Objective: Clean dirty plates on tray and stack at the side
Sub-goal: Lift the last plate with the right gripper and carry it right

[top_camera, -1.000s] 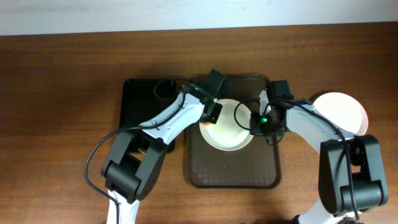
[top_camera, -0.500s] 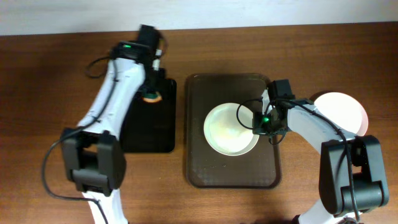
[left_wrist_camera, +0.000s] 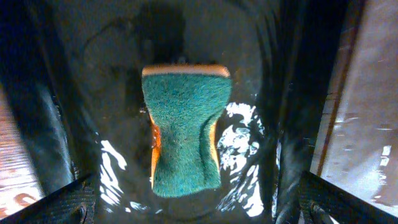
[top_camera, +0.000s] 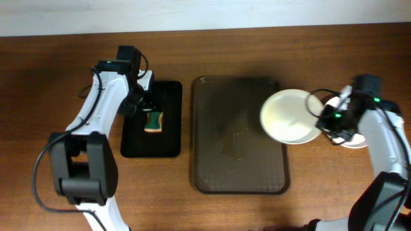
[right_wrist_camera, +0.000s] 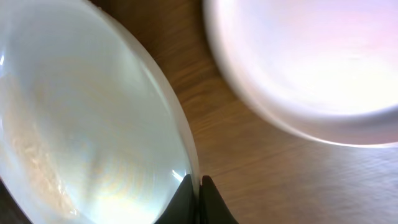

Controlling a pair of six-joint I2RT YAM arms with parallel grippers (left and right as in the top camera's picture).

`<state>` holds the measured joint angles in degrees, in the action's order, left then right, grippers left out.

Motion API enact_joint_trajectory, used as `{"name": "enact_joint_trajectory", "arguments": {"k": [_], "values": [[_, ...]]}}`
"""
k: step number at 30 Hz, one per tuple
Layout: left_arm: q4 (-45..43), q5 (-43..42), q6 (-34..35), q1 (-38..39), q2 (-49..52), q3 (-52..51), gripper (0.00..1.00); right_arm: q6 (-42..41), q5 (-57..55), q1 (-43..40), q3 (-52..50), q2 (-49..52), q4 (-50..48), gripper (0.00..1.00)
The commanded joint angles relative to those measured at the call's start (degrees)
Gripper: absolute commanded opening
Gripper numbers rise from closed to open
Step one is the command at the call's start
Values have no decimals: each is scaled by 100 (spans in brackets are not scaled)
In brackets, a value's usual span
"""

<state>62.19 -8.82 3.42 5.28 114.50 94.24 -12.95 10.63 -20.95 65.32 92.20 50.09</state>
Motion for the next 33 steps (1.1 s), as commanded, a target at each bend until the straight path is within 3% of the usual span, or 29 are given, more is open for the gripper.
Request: {"name": "enact_joint_trajectory", "arguments": {"k": [1,7,11,15,20,23,26,33], "values": [[20,-83,-72,-4,-603,212,100,-254,76,-986,103,-149,-173,4],[17,-83,-72,-9,-632,212,100,-238,81,-2205,103,-149,-608,4],[22,-83,-74,-9,-640,219,100,11,721,-1945,103,-199,-573,4],[22,-87,-59,-170,-1226,326,100,52,717,-719,164,-555,-417,4],[251,-85,341,-848,-2448,328,100,-120,621,1746,184,-752,-516,4],[612,-85,339,-1331,-2879,328,100,-621,11,3595,184,-739,-1224,4],[782,-85,337,-1526,-2992,328,100,-866,-505,4715,184,-621,-1978,4],[876,-85,337,-1530,-2999,326,100,-2013,269,5213,586,-326,-1836,4]]}}
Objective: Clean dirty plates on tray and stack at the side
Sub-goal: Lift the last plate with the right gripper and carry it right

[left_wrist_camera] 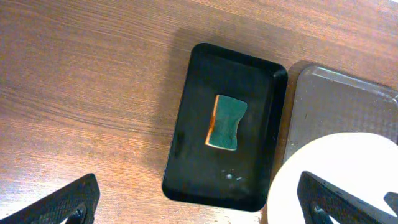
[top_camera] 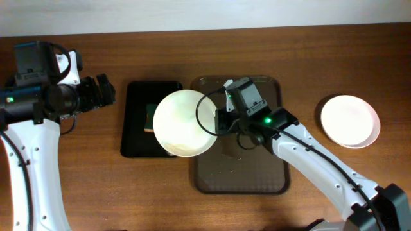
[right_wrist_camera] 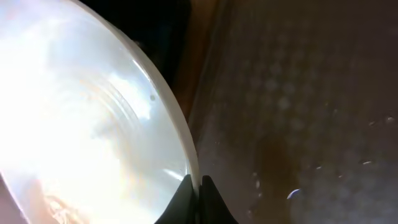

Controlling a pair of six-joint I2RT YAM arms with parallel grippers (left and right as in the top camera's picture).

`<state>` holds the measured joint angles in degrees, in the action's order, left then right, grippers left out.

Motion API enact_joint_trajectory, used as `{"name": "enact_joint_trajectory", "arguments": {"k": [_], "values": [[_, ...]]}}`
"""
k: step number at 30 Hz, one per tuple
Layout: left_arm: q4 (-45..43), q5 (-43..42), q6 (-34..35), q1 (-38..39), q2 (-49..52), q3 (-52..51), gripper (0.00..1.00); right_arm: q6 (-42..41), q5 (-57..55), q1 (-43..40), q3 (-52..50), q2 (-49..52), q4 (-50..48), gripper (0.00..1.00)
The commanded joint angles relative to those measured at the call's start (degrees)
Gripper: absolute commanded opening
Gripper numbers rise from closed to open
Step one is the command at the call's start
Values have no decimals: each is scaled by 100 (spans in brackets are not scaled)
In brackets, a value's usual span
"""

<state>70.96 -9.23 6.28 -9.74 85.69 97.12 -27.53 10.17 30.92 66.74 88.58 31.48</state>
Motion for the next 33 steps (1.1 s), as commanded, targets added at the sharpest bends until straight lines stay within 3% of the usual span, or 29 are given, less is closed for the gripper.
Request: {"name": "enact_joint_trajectory", "arguments": {"k": [1,5,9,13,18,25,33], "values": [[0,-44,50,-28,-118,37,100,-693,313,24,590,94,50,4],[24,-46,52,-28,-118,37,100,-1200,-103,26,1071,710,-42,4],[28,-46,52,-28,-118,37,100,-1012,-227,103,1095,1655,-1609,4],[52,-46,50,-28,-118,37,100,1471,-352,579,1095,2199,-3261,4],[70,-42,48,-28,-118,37,100,4052,-1373,1154,1097,2194,-3840,4],[66,-39,46,-28,-118,37,100,5357,-2966,1681,1108,2098,-4378,4],[68,-42,48,-28,-118,37,100,5580,-3324,1757,1108,1714,-4481,4]]}}
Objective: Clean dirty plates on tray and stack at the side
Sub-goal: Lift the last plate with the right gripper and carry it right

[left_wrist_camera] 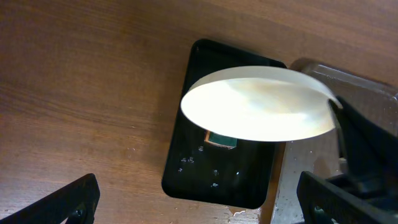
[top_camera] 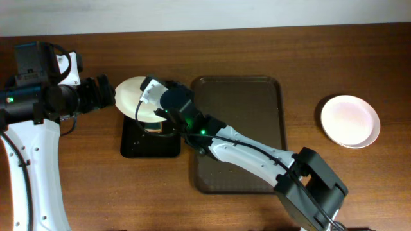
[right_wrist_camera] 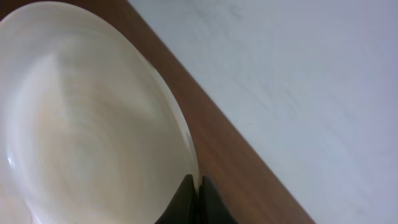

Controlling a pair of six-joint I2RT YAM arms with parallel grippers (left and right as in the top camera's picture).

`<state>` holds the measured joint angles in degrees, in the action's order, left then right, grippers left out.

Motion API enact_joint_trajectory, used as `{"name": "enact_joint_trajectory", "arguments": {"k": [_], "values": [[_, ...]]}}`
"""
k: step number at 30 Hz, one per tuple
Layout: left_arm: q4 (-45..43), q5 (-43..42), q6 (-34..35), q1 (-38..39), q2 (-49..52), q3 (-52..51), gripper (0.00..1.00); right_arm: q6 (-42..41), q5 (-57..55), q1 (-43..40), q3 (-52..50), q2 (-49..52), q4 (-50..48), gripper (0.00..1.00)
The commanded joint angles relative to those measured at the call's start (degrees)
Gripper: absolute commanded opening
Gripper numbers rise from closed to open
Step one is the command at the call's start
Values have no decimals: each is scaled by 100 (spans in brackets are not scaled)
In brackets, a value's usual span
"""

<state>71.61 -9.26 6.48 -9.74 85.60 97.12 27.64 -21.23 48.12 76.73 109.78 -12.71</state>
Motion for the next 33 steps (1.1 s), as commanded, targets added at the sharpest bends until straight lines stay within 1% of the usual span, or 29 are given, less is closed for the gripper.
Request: {"name": "enact_joint_trajectory", "arguments": {"k": [1,7,9,10,12,14,16,18,19,20,21,23,24,25,26,29,30,31,33], "values": [[2,-37,28,-28,-109,37,100,66,-199,37,109,-444,-63,4],[2,-37,26,-28,-109,37,100,63,-214,35,109,-533,0,4],[0,-37,26,-28,-109,37,100,33,-516,35,109,-533,9,4],[0,-37,26,-28,-109,37,100,-151,-723,35,109,-533,57,4],[-2,-37,28,-28,-109,37,100,-811,-1010,35,109,-566,413,4],[-13,-37,26,-28,-109,37,100,-1578,-979,22,109,-682,1043,4],[-17,-37,26,-28,-109,37,100,-2885,-361,-127,109,-1005,2218,4],[-20,-39,28,-28,-109,37,100,-3880,431,-448,109,-1397,2951,4],[-20,-39,28,-28,-109,37,100,-4238,684,-625,109,-1545,3187,4],[-20,-39,28,-28,-109,37,100,-4760,1198,-1060,109,-1803,3606,5],[-20,-37,28,-28,-109,37,100,-4922,1545,-1392,109,-1943,3842,5],[-20,-39,28,-28,-109,37,100,-5049,2524,-2321,109,-2194,4350,4],[-20,-39,28,-28,-109,37,100,-5088,3185,-3018,109,-2299,4717,4],[-20,-39,28,-28,-109,37,100,-5233,3484,-3543,109,-2330,5023,4],[-20,-39,28,-28,-109,37,100,-5427,3543,-4116,107,-2326,5386,4],[-17,-39,28,-28,-109,37,100,-5473,3567,-5823,76,-2129,6196,4],[-17,-39,28,-28,-109,37,100,-5471,3567,-6522,-20,-2048,6319,4],[-20,-39,28,-28,-109,37,100,-5471,3567,-6898,-85,-2006,6356,4],[-22,-39,28,-28,-109,37,100,-5471,3585,-8072,-319,-1838,6422,4]]}}
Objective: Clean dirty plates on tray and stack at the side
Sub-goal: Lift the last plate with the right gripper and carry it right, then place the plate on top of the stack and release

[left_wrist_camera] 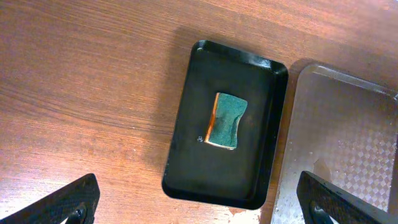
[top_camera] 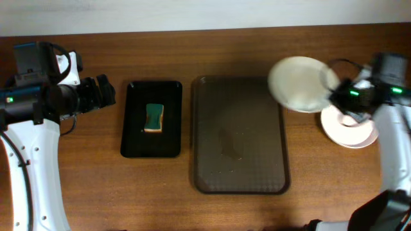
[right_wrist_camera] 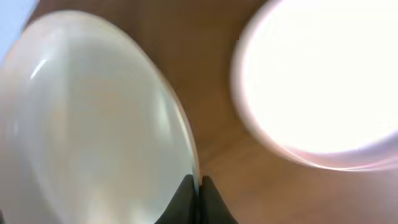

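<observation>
My right gripper is shut on the rim of a cream plate, held tilted in the air above the brown tray's far right corner. In the right wrist view the fingertips pinch the plate's edge. A white plate lies on the table just right of it, also bright in the wrist view. My left gripper hangs open at the far left, high above the table, its fingers wide apart and holding nothing.
A black tray left of the brown tray holds a green and orange sponge, seen too in the left wrist view. Wet patches show on the brown tray's bed. Bare wooden table surrounds both trays.
My right gripper, still shut on the cream plate, was over the black sponge tray at the left. Now it holds the plate at the right, beside the white plate. The left arm has not moved.
At first my left gripper stood open low over the sponge, while the right held the cream plate near the white plate. Then the left arm was back at the far left and the plate was mid-table, then tilted over the black tray. Now the plate is at the right again.
</observation>
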Controlling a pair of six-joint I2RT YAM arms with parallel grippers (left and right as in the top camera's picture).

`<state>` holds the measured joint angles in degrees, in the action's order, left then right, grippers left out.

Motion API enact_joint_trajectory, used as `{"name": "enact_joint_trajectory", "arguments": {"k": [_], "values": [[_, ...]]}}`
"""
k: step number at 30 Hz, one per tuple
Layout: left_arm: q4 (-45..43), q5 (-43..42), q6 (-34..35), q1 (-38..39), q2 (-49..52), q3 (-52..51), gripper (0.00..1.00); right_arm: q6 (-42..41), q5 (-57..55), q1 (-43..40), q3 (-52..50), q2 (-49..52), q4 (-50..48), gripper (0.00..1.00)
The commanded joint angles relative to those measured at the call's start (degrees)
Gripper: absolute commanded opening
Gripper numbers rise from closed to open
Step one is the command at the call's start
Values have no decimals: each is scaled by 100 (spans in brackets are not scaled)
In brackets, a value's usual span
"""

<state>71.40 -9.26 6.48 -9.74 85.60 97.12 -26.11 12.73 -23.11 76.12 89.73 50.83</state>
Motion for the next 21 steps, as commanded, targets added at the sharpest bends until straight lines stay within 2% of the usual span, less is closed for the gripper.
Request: {"name": "enact_joint_trajectory", "arguments": {"k": [1,4,8,9,10,11,15,18,19,21], "values": [[0,-42,28,-28,-109,37,100,-98,186,-1449,-396,249,24,4],[-2,-42,28,-17,-109,37,100,-98,190,-2212,-723,404,-367,4],[-37,-42,28,-13,-109,37,100,-35,31,-2232,-1115,461,-831,5],[-35,-42,28,-13,-109,37,100,-31,-96,-2205,-1145,461,-859,20],[-35,-44,28,-13,-109,37,100,-9,-13,-2184,-1143,457,-852,47],[-35,-46,28,-11,-109,37,100,46,334,-2184,-1139,415,-798,56],[-31,-269,26,205,-109,37,100,754,1794,-1873,-1139,-319,-772,58],[-140,-120,-275,909,-11,-26,100,1475,1947,-542,-1139,-1392,-490,58],[-146,278,-269,1158,92,-76,100,1539,1812,-114,-1139,-1565,-396,58],[-153,457,-267,1397,345,-144,100,1543,1486,809,-1139,-1718,-232,58]]}}
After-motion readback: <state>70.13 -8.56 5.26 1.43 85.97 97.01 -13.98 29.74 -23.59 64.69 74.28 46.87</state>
